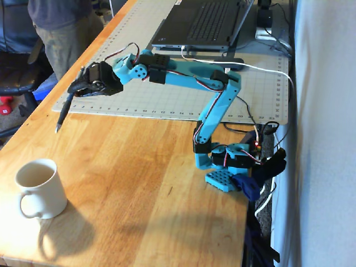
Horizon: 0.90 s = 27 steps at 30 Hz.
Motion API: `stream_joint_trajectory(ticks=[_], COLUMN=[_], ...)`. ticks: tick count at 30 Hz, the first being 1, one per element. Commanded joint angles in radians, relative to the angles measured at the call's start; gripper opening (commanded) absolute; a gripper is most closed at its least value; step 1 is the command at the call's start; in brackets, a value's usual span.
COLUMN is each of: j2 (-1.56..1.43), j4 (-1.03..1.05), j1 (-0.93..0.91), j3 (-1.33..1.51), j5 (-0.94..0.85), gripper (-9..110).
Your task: Grasp a pen and put it in a mug.
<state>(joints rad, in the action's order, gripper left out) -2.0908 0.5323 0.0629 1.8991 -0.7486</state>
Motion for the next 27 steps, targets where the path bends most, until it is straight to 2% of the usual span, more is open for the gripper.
stream_joint_trajectory(ticks=[1, 8, 12, 22, 27], j2=[-0.066, -0.032, 0.0, 0.106, 0.173], j4=[-0.025, -0.028, -0.097, -0.364, -0.408], j1=[0.097, 0.166, 0.169, 0.17, 0.222], j3=[-0.04, -0.071, -0.087, -0.083, -0.074], j5=[-0.156, -0.258, -0.341, -0.747, -0.871], gripper=[0, 0, 0, 0, 0])
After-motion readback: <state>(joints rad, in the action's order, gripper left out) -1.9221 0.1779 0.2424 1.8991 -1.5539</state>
